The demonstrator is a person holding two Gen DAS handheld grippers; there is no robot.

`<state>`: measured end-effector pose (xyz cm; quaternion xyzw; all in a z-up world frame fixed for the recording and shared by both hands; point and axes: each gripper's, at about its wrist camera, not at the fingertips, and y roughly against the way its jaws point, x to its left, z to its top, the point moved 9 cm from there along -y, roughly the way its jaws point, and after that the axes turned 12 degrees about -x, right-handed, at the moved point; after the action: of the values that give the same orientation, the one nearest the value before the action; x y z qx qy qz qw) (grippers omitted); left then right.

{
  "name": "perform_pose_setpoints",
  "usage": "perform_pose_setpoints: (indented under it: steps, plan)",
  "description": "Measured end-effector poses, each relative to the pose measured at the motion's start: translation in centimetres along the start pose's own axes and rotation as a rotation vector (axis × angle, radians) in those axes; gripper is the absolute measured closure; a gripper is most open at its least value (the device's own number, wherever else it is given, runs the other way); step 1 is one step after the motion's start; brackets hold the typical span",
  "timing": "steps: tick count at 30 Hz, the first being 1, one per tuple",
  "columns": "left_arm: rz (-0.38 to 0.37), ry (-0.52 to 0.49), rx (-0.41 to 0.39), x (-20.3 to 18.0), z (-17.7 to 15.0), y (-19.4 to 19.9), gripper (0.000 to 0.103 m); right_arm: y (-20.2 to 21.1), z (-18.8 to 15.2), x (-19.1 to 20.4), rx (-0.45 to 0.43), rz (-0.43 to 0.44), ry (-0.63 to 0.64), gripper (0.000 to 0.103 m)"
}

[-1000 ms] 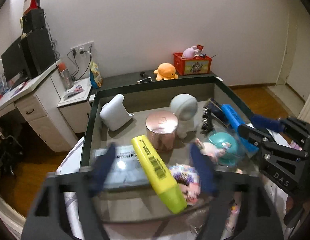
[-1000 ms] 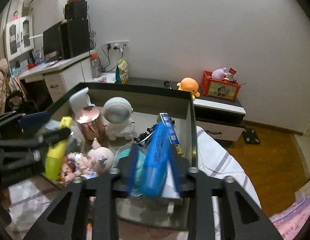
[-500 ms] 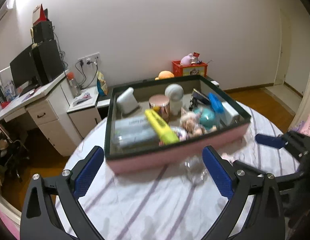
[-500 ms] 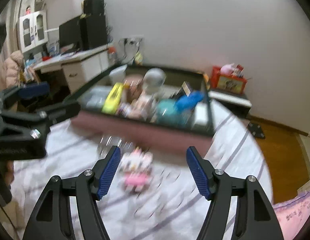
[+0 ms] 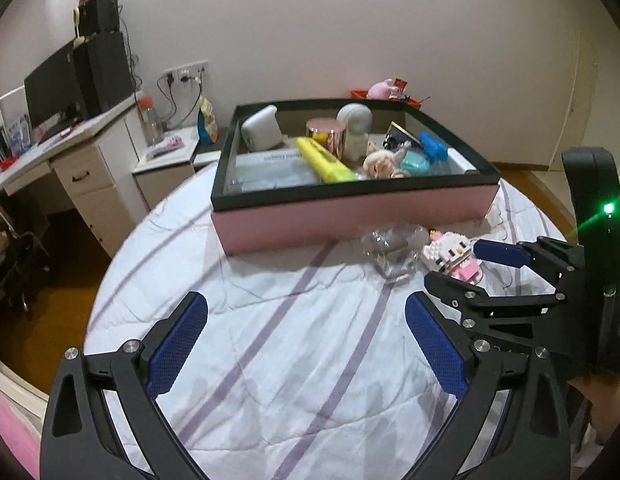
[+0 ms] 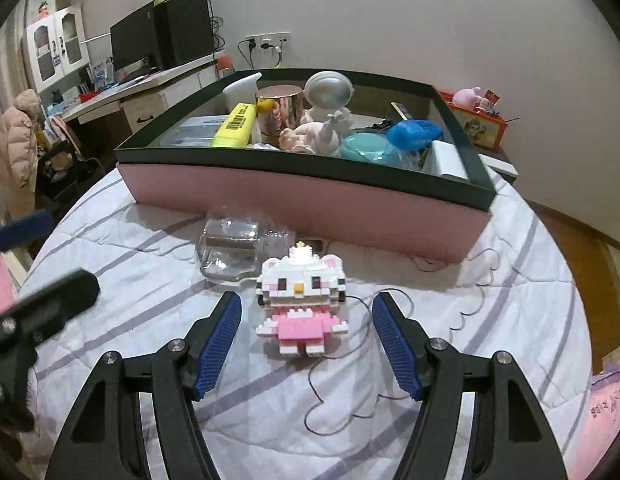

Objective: Organize rigid objects
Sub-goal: 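Withdraw both open tools back over the bed toward the bottle and block cat, then grasp the glass bottle with the left tool while the right tool grasps the block cat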

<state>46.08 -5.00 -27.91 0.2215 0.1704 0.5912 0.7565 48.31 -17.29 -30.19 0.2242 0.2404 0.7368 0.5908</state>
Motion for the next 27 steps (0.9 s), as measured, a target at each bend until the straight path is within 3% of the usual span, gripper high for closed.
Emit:
perform_pose_setpoints:
  steps: [1, 3, 6, 13, 17, 22, 24, 27]
  plan:
    - [-0.001, -0.003, 0.006, -0.2, -0.1, -0.2, 0.002, -0.3, -0.1, 0.1, 0.010, 0.003, 0.007, 0.035]
    - [-0.003, -0.007, 0.013, -0.7, -0.1, -0.5, 0.002, -0.6, -0.3, 0.4, 0.016, 0.015, 0.016, 0.059]
    - [-0.021, -0.014, 0.039, -1.9, -0.1, -1.5, 0.002, -0.2, -0.5, -0.1, 0.017, 0.027, 0.007, 0.059]
    - [-0.072, -0.010, 0.092, -6.3, 0.2, -4.8, 0.002, 1.7, -1.2, -5.8, 0.002, -0.060, -0.067, 0.059]
    - [-0.004, -0.038, 0.127, -7.2, 0.2, -7.6, 0.003, 2.1, -1.6, -7.3, -0.003, -0.050, -0.097, 0.058]
    - [0.008, -0.012, 0.153, -6.9, -0.3, -9.2, 0.015, 2.1, -1.5, -7.6, -0.007, -0.013, -0.109, 0.058]
    - [-0.015, -0.007, 0.139, -7.2, 0.0, -9.0, 0.039, 2.1, -1.5, -7.5, -0.006, -0.004, -0.110, 0.058]
    - [-0.054, -0.013, 0.111, -7.4, 0.4, -8.6, 0.044, 2.0, -1.5, -7.3, -0.006, 0.005, -0.116, 0.058]
